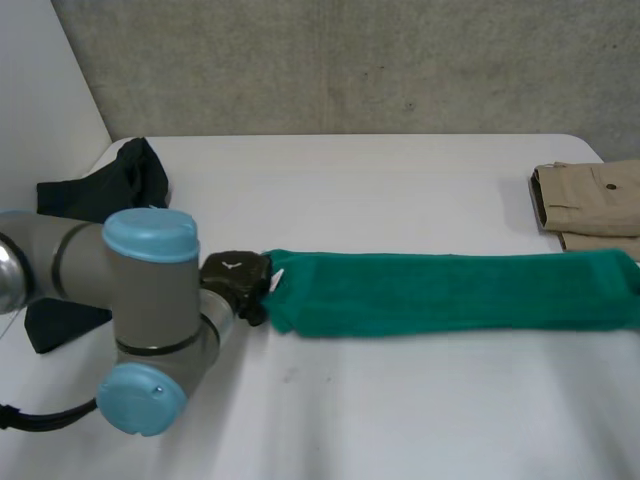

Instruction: Fold the laundry.

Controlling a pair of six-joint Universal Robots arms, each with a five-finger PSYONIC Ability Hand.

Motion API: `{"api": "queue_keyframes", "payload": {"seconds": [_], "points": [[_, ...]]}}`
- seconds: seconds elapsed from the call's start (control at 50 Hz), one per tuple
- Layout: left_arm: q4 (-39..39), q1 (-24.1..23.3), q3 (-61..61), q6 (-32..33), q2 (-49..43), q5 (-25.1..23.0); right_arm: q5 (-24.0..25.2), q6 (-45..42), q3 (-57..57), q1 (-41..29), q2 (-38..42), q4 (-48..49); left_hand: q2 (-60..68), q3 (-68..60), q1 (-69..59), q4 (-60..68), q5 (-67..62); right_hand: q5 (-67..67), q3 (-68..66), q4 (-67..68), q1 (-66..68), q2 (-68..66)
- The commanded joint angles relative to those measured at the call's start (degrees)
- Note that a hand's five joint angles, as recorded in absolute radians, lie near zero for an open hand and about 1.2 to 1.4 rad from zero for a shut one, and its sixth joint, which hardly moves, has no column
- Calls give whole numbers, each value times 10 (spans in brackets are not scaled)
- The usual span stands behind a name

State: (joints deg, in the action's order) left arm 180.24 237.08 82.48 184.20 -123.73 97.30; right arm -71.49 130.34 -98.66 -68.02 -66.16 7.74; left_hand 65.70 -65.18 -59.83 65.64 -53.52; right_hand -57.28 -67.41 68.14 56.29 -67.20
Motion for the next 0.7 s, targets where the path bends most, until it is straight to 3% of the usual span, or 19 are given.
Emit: {"api": "queue_keyframes", "payload": {"seconds": [0.02, 0.1, 0.2, 0.36, 0.52, 0.58, 0.7], "points": [[11, 14, 18, 78, 8, -3, 0, 0, 0, -1, 0, 0, -6, 0, -53, -5, -16, -127, -126, 119, 237, -128], [9, -6, 21, 83, 10, 0, 0, 0, -1, -2, 0, -1, -386, 381, 327, -385, 364, -127, -126, 119, 237, -128], [6, -38, 19, 82, 15, 3, 0, 0, -1, 0, 0, -1, -430, 425, 372, -430, 409, -127, -126, 119, 237, -128], [6, -27, 43, 81, 64, 3, 1, -6, 19, 10, -2, 0, -430, 425, 372, -430, 409, -127, -126, 119, 237, -128], [13, 2, 90, 76, 130, -2, -6, -65, 78, 108, -4, -7, -459, 454, 400, -458, 437, -127, -126, 119, 237, -128], [16, 3, 99, 76, 138, -3, -2, -69, 76, 86, -12, -8, -464, 459, 405, -463, 442, -127, -126, 119, 237, -128], [18, 4, 102, 74, 137, -3, 4, -27, 66, -47, -81, 1, -467, 462, 409, -467, 446, -127, -126, 119, 237, -128]]}}
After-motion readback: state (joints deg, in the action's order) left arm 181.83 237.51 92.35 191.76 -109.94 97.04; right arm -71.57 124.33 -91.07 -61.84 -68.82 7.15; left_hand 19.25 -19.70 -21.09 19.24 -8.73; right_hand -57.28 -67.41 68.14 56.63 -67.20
